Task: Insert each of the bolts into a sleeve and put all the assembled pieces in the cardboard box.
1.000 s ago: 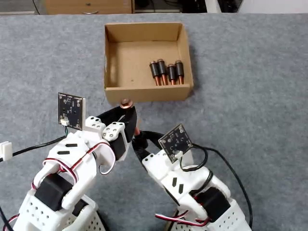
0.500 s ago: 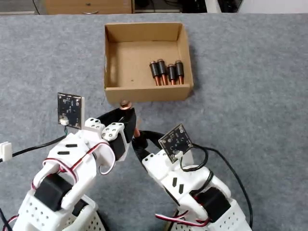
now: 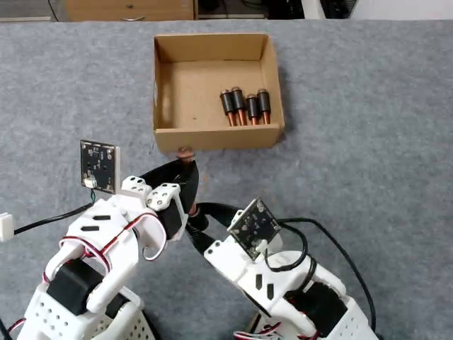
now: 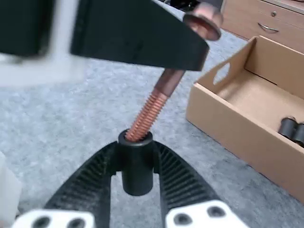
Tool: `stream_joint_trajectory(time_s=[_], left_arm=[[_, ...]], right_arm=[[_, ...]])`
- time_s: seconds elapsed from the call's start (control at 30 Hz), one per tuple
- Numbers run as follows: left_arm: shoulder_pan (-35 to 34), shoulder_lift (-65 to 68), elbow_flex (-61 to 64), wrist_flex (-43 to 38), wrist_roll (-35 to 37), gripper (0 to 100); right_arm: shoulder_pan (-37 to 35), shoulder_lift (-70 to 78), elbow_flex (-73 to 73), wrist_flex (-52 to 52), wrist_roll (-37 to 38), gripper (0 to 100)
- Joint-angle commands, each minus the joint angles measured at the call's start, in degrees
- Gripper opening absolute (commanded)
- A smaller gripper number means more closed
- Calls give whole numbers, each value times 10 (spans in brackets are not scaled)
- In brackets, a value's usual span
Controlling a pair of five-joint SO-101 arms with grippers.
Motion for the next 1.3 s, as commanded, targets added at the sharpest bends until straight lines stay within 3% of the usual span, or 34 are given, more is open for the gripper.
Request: stream_joint_trajectory(time_s=[0.0,0.3,1.27], left_arm=[[1,-3,-7,3,3,18],[1,-4,-8,2,3,18],[25,-4,-47,46,-2,18]], right_arm=[[-7,-86,-41,-4,10,2],[58,-86,-43,-37,8,2],[61,-86,-37,-25,5,2]])
